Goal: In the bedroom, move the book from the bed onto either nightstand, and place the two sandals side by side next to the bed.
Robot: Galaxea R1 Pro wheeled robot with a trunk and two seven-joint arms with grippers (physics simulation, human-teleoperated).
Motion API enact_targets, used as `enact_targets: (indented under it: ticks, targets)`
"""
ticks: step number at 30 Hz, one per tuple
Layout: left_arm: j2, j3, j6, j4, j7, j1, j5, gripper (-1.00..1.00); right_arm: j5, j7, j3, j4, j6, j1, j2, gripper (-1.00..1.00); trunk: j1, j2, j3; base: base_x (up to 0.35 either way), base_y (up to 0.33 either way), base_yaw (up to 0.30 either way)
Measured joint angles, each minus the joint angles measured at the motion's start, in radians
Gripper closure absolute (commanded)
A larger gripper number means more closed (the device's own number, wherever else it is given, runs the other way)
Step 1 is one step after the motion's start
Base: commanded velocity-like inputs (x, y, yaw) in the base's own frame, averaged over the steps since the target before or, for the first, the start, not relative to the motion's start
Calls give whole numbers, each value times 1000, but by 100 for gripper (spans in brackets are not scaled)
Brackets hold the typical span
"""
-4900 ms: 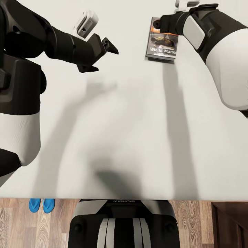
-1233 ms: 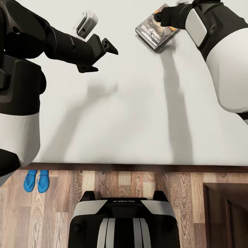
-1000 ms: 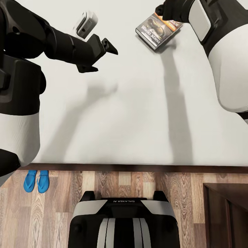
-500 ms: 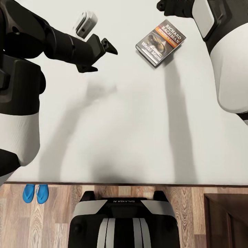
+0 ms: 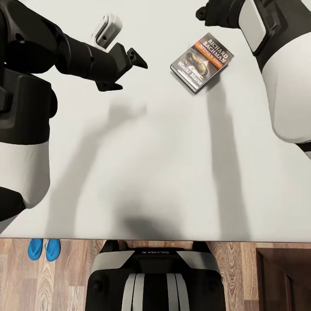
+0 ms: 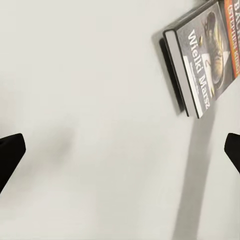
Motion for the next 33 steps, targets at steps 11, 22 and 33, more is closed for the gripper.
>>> enact_targets:
  ticks: [11, 22, 33]
  targets:
    - [-5, 0, 0, 0, 0, 0, 0, -100, -2, -15, -1, 116, -37, 2, 8, -100, 0, 0, 0, 6, 0, 0]
    - [-7, 0, 0, 0, 0, 4, -1, -100, -2, -83, -2, 143, -46, 3, 15, -100, 0, 0, 0, 0, 0, 0]
    - [-6, -18, 0, 0, -1, 20, -2, -100, -2, -97, -3, 147, -48, 2, 14, -100, 0, 0, 0, 0, 0, 0]
